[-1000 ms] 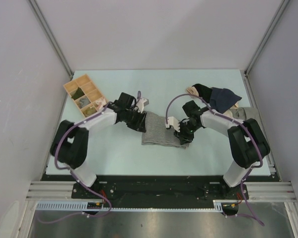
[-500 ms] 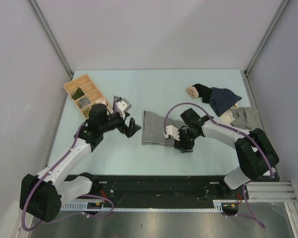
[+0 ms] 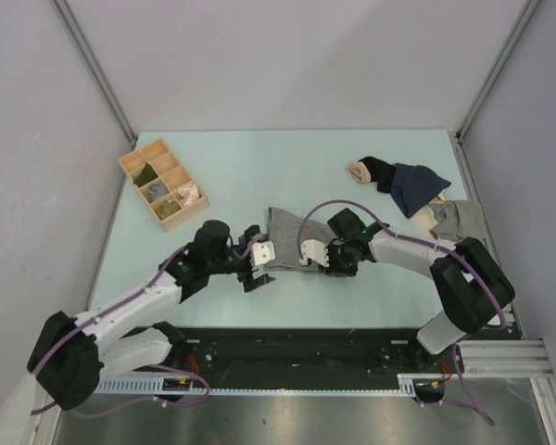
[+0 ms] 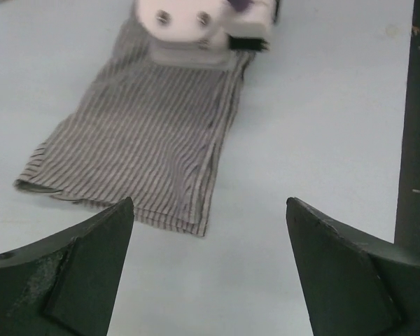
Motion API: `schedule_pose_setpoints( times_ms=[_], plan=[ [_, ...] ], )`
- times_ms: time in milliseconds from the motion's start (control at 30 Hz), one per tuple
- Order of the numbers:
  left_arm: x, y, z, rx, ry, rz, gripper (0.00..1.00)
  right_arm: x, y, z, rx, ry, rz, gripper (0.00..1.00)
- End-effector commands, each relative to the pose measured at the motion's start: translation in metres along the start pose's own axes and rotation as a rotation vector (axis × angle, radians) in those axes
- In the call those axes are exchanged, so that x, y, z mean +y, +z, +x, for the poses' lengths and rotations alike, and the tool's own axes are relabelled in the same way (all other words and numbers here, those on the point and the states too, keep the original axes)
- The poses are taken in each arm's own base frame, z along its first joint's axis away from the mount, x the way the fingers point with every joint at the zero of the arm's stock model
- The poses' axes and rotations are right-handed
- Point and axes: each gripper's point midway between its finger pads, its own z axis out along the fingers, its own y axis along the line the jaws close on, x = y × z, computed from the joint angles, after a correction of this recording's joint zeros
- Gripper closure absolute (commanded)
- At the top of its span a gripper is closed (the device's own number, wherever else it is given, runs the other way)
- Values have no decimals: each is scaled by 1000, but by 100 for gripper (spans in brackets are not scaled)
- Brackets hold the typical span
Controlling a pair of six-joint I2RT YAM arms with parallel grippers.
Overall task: Roll the underwear
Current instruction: Fold the underwear at the center of the board.
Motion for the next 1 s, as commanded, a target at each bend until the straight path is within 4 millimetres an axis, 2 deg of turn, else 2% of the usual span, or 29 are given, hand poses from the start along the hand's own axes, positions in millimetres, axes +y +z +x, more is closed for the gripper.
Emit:
schedule_pose_setpoints(
  times_ms=[0, 100, 133, 267, 333, 367, 433, 567, 633, 767, 867, 967],
  plan=[
    [-11, 19, 16, 50, 151, 84, 7, 13, -1, 11, -10, 29, -73, 86],
    [-10, 30, 21, 70, 190, 93, 8, 17, -13, 5, -75, 46, -117, 91],
    [-13, 36, 29, 101, 190, 112, 10, 15, -16, 6, -87, 58, -118, 91],
    [-15, 54, 41, 200, 248, 138, 15, 20, -26, 6, -132, 78, -154, 92],
    [-16, 62, 41, 225, 279, 151, 19, 19, -28, 7, -143, 88, -156, 92],
    [-18, 66, 51, 271, 272, 160, 21, 19, -29, 7, -147, 92, -156, 92],
    [-21, 72, 51, 292, 291, 177, 25, 18, -31, 6, -159, 99, -160, 92],
    [-25, 79, 64, 352, 314, 190, 30, 16, -34, 8, -177, 123, -163, 92],
    [-24, 80, 70, 386, 320, 182, 39, 15, -36, 8, -182, 122, -160, 92],
    [-24, 78, 79, 424, 327, 175, 45, 14, -41, 11, -199, 130, -160, 92],
    [-25, 79, 85, 450, 327, 184, 56, 15, -47, 11, -216, 137, -162, 92],
    [-28, 80, 90, 482, 319, 208, 78, 15, -51, 12, -227, 142, -163, 92]
  ],
)
